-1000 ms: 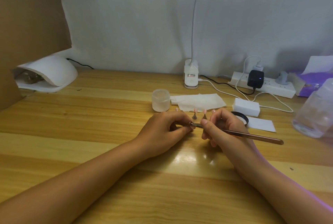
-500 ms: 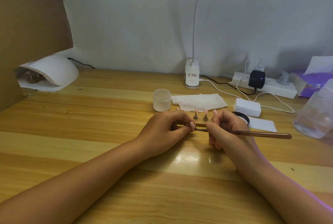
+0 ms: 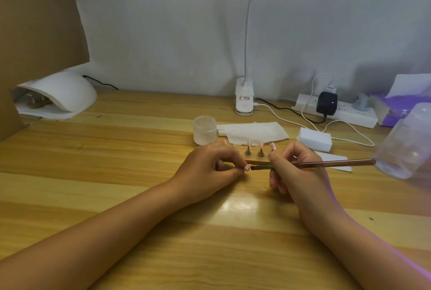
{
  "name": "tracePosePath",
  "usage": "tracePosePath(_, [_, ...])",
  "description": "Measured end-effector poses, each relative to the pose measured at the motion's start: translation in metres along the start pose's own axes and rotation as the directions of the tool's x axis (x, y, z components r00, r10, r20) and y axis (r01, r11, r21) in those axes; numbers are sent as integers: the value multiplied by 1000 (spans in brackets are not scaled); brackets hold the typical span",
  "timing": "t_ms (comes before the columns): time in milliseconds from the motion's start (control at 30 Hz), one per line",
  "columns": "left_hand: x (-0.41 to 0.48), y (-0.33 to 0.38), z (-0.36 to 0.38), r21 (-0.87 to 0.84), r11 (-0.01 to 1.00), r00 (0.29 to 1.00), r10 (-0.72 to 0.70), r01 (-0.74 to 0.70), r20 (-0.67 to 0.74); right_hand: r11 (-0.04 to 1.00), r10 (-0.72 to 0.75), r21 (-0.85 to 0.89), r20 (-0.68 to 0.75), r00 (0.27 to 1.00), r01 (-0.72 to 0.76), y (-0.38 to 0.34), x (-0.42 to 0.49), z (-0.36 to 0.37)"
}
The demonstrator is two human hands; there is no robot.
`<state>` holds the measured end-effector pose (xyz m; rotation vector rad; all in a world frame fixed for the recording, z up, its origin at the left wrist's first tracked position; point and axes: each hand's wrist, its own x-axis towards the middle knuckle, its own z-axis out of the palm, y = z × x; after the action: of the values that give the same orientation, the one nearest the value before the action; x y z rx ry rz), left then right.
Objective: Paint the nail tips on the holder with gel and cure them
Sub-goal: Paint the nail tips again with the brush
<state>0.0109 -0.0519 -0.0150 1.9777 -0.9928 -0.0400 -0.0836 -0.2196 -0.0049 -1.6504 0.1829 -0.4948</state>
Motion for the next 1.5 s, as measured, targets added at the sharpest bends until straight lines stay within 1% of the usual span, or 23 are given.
tracePosePath(300, [0, -1, 0, 46, 999, 1000, 0, 0, -12, 995, 5, -99, 81, 997, 3, 0, 1, 0])
tracePosePath(500, [0, -1, 0, 26, 1000, 1000, -3, 3, -1, 989, -9, -145, 74, 997, 20, 3, 1, 1])
tracePosePath(800, [-1, 0, 0, 9, 1000, 1000, 6, -6, -8, 989, -12, -148, 42, 999, 18, 4, 2, 0])
tracePosePath(900, [-1, 0, 1, 0, 1000, 1000, -2, 2, -22, 996, 7, -90, 7, 1000, -6, 3, 3, 0])
tracePosePath(967, [-1, 1, 1, 10, 1000, 1000, 1, 0, -13, 998, 24, -54, 29, 999, -23, 1, 2, -1])
tracePosePath(1067, [-1, 1, 0, 23, 1000, 1000, 0, 0, -9, 997, 8, -78, 110, 994, 0, 1, 1, 1])
tracePosePath(1133, [-1, 1, 0, 20, 1000, 1000, -1, 1, -8, 995, -11, -97, 127, 992, 24, 2, 1, 2])
tracePosePath(1333, [0, -2, 0, 19, 1000, 1000, -9, 9, 3, 990, -36, -132, 106, 994, 50, 3, 2, 2])
tracePosePath(1500, [0, -2, 0, 17, 1000, 1000, -10, 10, 0, 989, -29, -145, 77, 997, 40, 5, 3, 0])
